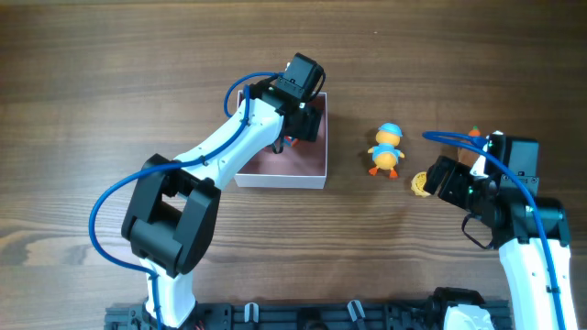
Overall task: Pack container
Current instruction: 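Carry the cube into the box, release, and lift left gripper, then grasp the yellow duck toy with the right gripper, then carry the duck into the box and release it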
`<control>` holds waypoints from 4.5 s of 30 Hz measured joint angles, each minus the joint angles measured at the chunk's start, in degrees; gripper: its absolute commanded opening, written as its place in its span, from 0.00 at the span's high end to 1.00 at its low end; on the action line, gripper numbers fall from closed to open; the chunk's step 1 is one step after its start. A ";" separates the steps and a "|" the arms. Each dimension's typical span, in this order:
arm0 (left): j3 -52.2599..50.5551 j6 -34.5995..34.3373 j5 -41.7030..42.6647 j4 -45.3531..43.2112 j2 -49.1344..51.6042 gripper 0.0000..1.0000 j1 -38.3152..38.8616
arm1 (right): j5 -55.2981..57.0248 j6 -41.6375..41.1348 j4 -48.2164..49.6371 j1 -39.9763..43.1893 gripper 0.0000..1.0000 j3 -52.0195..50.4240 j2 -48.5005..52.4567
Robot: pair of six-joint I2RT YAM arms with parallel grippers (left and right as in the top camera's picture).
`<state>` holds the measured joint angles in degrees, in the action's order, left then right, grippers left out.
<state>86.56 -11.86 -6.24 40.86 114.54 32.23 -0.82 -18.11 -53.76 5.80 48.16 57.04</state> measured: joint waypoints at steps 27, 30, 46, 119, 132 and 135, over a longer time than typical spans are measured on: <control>0.09 -10.73 2.82 23.41 -28.85 0.00 -29.35 | -2.80 4.74 3.28 -9.27 0.06 11.04 17.77; 0.07 -10.67 3.19 23.43 -28.85 0.00 -29.35 | -2.75 2.82 7.15 -12.33 0.06 15.06 27.91; 0.07 -10.29 3.23 23.41 -28.85 0.00 -29.35 | -1.73 -4.33 14.03 -12.37 0.16 16.06 48.30; 0.07 -10.29 3.39 24.11 -28.85 0.00 -29.35 | 4.04 -13.70 24.59 -36.68 0.36 26.69 46.03; 0.07 -10.29 3.39 24.11 -28.85 0.00 -29.35 | 4.02 -8.09 23.15 -36.65 0.52 26.69 46.03; 0.07 -10.29 3.39 24.09 -28.85 0.00 -29.35 | 4.02 -3.39 25.00 -36.65 0.72 27.30 46.03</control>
<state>86.63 -22.15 -2.85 64.95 85.69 2.87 3.20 -21.50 -28.75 -30.85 75.46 103.07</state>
